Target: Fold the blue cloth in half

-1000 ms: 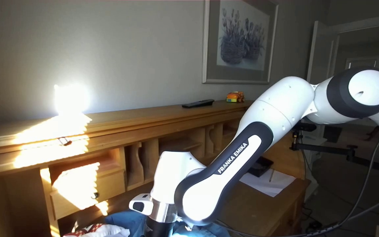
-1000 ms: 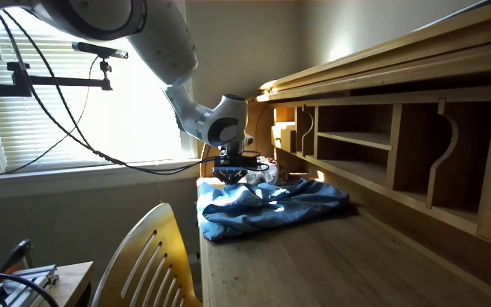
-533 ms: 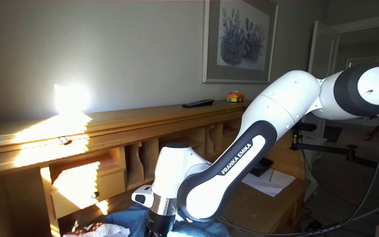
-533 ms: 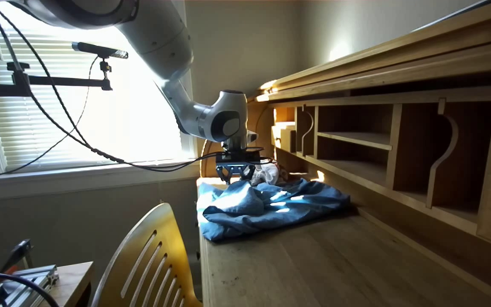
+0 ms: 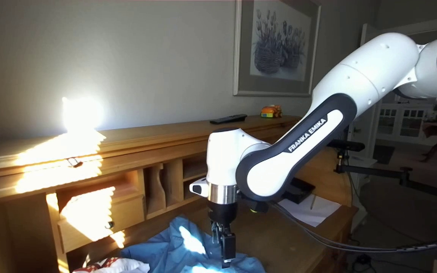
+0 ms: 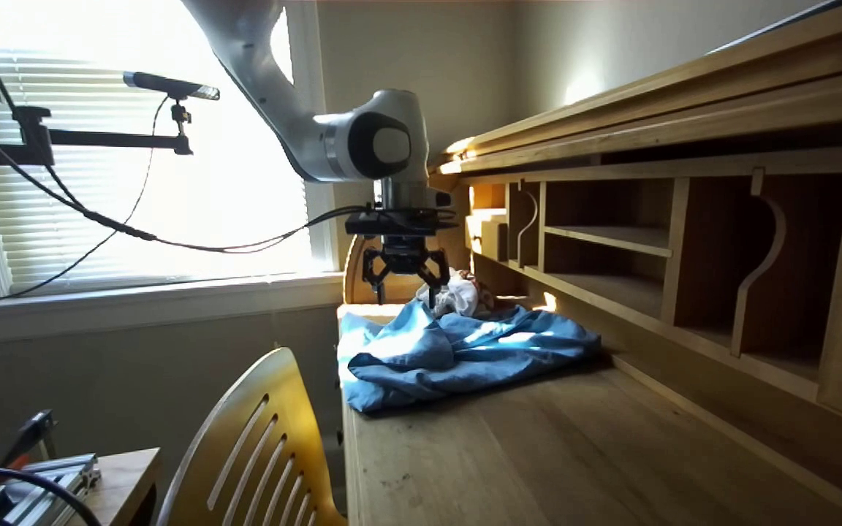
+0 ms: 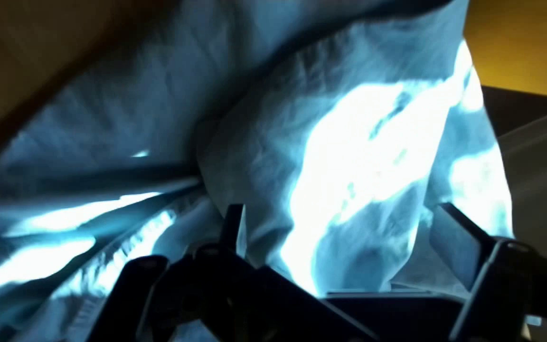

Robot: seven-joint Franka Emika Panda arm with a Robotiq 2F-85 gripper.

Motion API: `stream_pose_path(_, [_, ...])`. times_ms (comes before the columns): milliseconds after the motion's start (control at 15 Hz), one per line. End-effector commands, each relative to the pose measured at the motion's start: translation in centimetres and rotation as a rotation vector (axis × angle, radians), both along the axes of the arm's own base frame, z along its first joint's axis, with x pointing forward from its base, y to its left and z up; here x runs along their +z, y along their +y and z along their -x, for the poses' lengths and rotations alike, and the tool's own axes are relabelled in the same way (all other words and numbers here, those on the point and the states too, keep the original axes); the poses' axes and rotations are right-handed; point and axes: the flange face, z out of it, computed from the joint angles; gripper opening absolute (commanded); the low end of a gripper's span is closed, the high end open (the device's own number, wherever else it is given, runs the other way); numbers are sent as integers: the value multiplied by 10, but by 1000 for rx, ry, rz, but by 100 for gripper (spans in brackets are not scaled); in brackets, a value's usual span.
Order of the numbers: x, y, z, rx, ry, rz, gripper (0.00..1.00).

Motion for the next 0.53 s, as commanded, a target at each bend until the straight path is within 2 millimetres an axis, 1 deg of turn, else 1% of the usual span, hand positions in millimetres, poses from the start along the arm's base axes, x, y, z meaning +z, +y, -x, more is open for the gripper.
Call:
stream_pose_path(0, [47, -44, 36, -72, 18, 87, 100])
stream_pose_path(267, [91, -82, 54, -151, -2, 126, 100])
stream_pose_path(400, [104, -100, 63, -188, -3, 147, 100])
stream_pose_path(467, [94, -81, 43, -137, -2, 133, 100])
